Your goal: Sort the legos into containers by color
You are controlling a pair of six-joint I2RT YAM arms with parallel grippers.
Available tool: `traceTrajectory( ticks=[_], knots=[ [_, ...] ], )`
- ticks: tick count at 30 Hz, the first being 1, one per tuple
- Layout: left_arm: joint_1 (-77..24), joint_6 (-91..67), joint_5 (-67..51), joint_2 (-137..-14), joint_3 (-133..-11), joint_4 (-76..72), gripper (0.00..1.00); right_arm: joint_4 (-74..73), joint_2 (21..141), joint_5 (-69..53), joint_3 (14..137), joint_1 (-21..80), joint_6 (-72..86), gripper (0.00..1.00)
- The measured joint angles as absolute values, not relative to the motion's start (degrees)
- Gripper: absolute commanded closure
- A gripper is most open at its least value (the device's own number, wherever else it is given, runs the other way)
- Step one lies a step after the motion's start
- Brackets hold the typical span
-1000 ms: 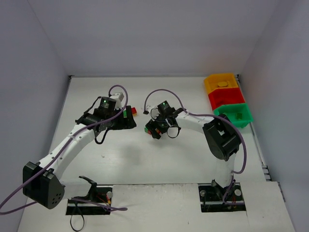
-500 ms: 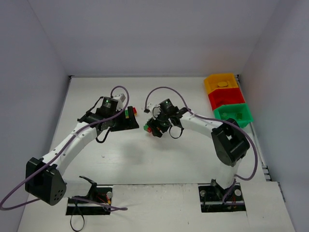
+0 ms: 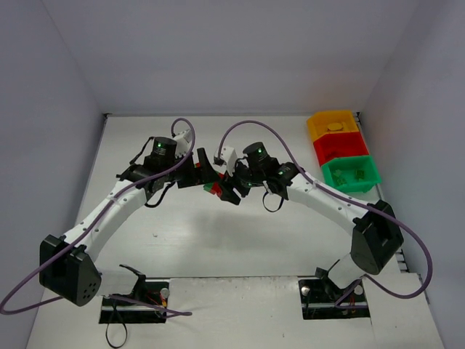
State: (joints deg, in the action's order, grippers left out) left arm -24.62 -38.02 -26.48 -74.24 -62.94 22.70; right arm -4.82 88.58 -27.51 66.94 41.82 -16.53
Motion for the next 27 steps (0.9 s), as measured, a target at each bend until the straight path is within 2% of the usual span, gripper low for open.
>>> traceTrajectory(
  ticks=[16, 27],
  knots=[
    [-24.6, -39.2, -31.6, -74.3, -63.1, 21.0, 0.33, -4.9, 86.0, -29.0, 66.9, 42.4, -15.1, 1.0],
    [-23.4, -41.4, -35.3, -74.3, -62.9, 18.4, 0.61, -3.1, 83.1, -29.4, 65.1, 42.4, -13.6, 1.0]
  ],
)
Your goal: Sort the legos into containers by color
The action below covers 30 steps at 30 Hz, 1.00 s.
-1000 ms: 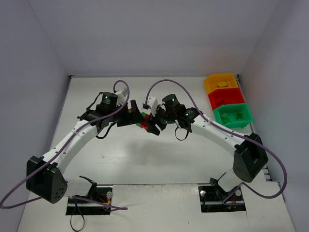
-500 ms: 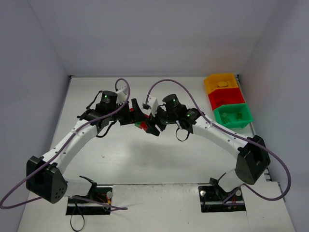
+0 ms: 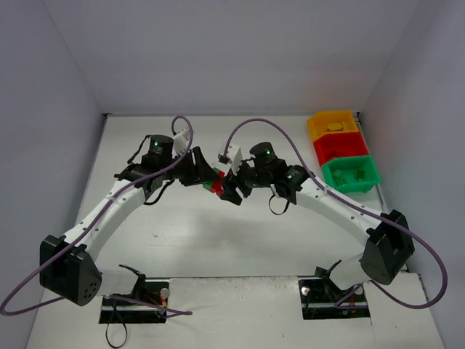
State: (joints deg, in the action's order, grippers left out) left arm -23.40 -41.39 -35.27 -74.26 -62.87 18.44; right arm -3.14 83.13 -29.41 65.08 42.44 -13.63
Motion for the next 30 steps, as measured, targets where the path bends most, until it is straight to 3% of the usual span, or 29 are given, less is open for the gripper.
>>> traceTrajectory(
  ticks=[14, 30],
  knots=[
    [-22.7, -44.0, -40.5, -74.5, -60.4, 14.2, 1.0, -1.3, 80.1, -28.7, 61.0, 42.4, -12.5, 1.0],
    [-20.7, -48.5, -48.7, -77.1, -59.4, 7.2, 1.0, 1.1, 74.0, -25.3, 53.2, 41.7, -12.0, 1.0]
  ],
)
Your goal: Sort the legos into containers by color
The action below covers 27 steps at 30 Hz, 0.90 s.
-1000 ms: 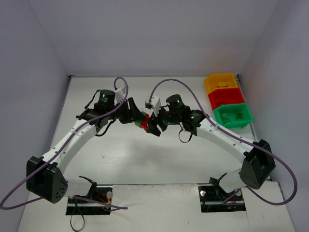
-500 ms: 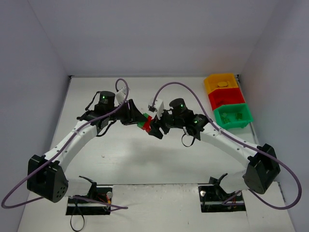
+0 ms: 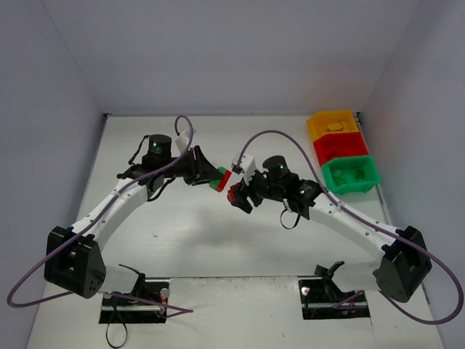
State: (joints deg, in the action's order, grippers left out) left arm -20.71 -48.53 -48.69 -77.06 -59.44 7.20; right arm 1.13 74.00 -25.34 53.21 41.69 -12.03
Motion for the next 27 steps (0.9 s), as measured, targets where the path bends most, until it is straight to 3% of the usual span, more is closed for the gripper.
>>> traceTrajectory(
  ticks=[4, 10, 18, 27],
  knots=[
    [-20.5, -48.4, -48.4, -77.1, -59.5, 7.5, 1.0, 1.1, 73.7, -22.2, 53.0, 38.0, -11.4, 1.0],
    [-20.4, -44.7, -44.9, -75.9, -59.6, 12.3, 1.0, -0.3, 75.4, -9.1, 55.6, 23.9, -7.6, 0.96],
    [-20.2, -40.7, -41.8, -71.7, -59.6, 17.7, 1.0, -1.7, 88.8, 1.3, 69.6, 5.8, -4.4, 0.93],
    [-20.2, -37.7, -40.4, -67.7, -59.6, 20.6, 1.0, -3.0, 103.4, 2.7, 78.9, -3.6, -3.4, 0.8]
  ],
)
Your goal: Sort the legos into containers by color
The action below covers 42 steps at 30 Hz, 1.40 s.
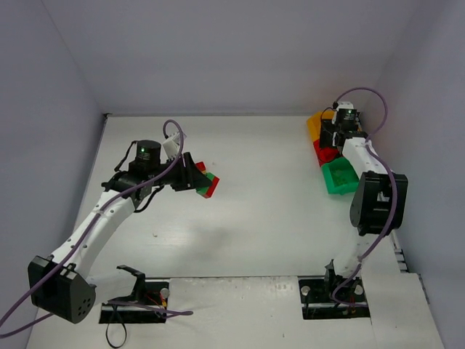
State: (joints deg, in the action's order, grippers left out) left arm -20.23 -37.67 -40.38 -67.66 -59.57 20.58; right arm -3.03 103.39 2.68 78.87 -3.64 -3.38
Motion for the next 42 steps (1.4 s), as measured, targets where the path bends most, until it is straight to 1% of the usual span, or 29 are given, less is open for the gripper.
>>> traceTrajectory(
  ticks=[1, 2, 3, 5, 6, 7, 8, 11, 12, 13, 15, 19, 23, 27, 28, 29, 31, 37, 40, 42],
  knots=[
    [-20.2, -37.3, -40.2, -67.3, -59.5, 20.9, 1.0, -3.3, 104.7, 2.7, 79.5, -4.3, -3.1, 0.73],
    [-20.2, -36.7, -40.1, -66.9, -59.5, 21.1, 1.0, -3.6, 106.0, 2.7, 80.3, -4.8, -2.9, 0.7],
    [-20.2, -36.2, -40.0, -66.6, -59.5, 21.3, 1.0, -3.8, 107.2, 2.7, 81.1, -5.2, -2.7, 0.6],
    [-20.2, -35.0, -39.7, -66.1, -59.5, 21.5, 1.0, -4.2, 109.1, 2.7, 82.3, -6.0, -2.4, 0.5],
    [-20.2, -34.5, -39.5, -66.0, -59.5, 21.6, 1.0, -4.5, 109.7, 2.8, 82.8, -6.3, -2.2, 0.42],
    [-20.2, -34.0, -39.4, -66.0, -59.5, 21.8, 1.0, -4.6, 110.1, 2.8, 83.3, -6.4, -2.0, 0.37],
    [-20.2, -33.4, -39.3, -66.0, -59.5, 21.9, 1.0, -5.0, 110.3, 2.7, 83.7, -6.4, -1.8, 0.3],
    [-20.2, -32.0, -39.3, -66.0, -59.5, 22.0, 1.0, -5.4, 110.2, 1.7, 84.8, -6.3, -1.5, 0.27],
    [-20.2, -31.4, -39.3, -66.0, -59.5, 22.1, 1.0, -5.3, 110.1, 0.8, 85.1, -6.3, -1.4, 0.23],
    [-20.2, -30.9, -39.3, -66.0, -59.6, 22.1, 1.0, -5.4, 109.8, 0.1, 85.2, -6.2, -1.3, 0.22],
    [-20.2, -29.6, -39.4, -66.0, -59.6, 22.1, 1.0, -5.9, 108.8, -1.8, 85.1, -5.9, -1.2, 0.07],
    [-20.2, -27.3, -39.4, -66.8, -60.2, 22.1, 1.0, -7.1, 104.2, -4.1, 85.1, -4.7, -1.3, 0.06],
    [-20.2, -24.9, -39.8, -68.7, -62.3, 22.1, 1.0, -7.7, 98.9, -9.0, 84.9, -3.2, -1.3, 0.08],
    [-20.2, -22.0, -41.1, -69.3, -63.6, 22.0, 1.0, -7.8, 93.7, -19.0, 83.8, 0.3, -1.7, 0.15],
    [-20.2, -20.8, -41.9, -69.3, -63.8, 22.0, 1.0, -7.8, 92.4, -23.0, 83.4, 2.4, -1.8, 0.16],
    [-20.2, -19.6, -42.6, -69.3, -64.0, 22.0, 1.0, -7.8, 91.6, -26.8, 83.1, 4.5, -1.8, 0.21],
    [-20.2, -17.3, -44.3, -69.3, -64.5, 22.1, 1.0, -7.9, 90.7, -34.4, 82.7, 8.3, -1.9, 0.24],
    [-20.2, -10.1, -50.1, -69.3, -66.5, 22.3, 1.0, -8.3, 90.3, -53.3, 81.0, 18.8, -3.3, 0.25],
    [-20.2, -6.7, -53.2, -69.5, -67.9, 23.5, 1.0, -8.5, 90.3, -59.3, 80.4, 22.9, -5.0, 0.27],
    [-20.2, -4.8, -54.9, -70.1, -69.3, 24.7, 1.0, -8.6, 90.3, -62.2, 80.3, 24.9, -6.0, 0.31]
  ],
)
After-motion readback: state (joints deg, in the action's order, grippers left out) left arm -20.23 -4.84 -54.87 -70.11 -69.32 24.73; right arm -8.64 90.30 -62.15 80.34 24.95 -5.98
